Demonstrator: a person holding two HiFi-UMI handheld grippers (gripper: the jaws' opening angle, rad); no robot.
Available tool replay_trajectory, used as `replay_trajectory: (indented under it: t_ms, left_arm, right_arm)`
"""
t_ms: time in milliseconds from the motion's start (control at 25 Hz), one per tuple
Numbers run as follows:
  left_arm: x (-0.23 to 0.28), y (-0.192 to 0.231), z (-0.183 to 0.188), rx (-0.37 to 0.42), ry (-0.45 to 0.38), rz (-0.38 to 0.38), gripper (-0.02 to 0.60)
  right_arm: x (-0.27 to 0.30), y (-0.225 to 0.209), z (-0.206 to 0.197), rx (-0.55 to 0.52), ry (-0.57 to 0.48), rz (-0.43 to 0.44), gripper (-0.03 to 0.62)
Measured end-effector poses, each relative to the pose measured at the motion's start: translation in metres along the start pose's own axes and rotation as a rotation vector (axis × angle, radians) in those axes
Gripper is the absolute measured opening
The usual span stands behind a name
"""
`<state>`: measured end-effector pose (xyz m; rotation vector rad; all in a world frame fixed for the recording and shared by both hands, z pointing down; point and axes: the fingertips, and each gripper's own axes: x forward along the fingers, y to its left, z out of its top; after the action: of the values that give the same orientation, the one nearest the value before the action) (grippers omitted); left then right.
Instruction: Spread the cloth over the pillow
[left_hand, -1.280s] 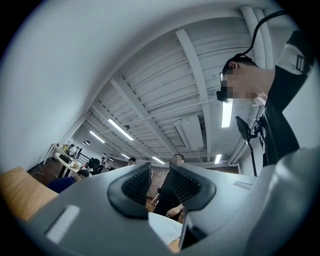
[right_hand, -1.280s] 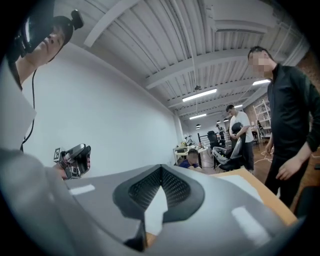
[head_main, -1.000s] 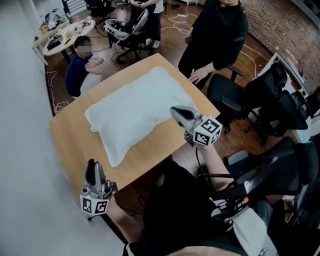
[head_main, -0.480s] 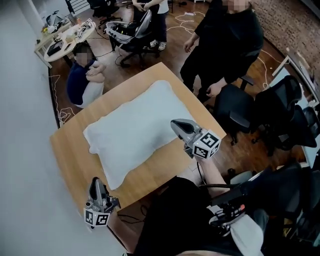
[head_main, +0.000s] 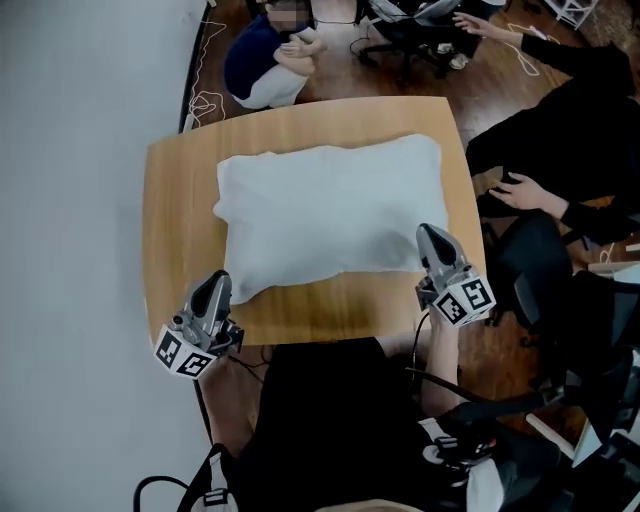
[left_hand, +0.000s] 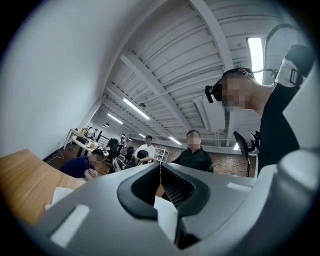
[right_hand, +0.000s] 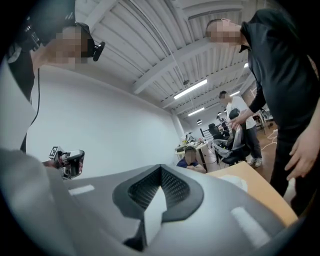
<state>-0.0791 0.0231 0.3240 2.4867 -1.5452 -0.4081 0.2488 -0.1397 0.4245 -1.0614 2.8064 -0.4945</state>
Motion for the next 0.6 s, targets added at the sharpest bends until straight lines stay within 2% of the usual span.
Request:
replay_trajectory:
  t_ms: [240, 600]
  left_arm:
    - [0.007, 0.014, 0.006, -0.011, -0.024, -0.019, 0.004]
    - [-0.001, 0.042, 0.023, -0.056, -0.101, -0.114, 0.003]
  right_arm:
    - [0.018, 0.016, -0.002, -0.009, 0.015, 0.021, 0.002]
    - [0.018, 0.067, 0.011, -0.082, 0.028, -0.031, 0.002]
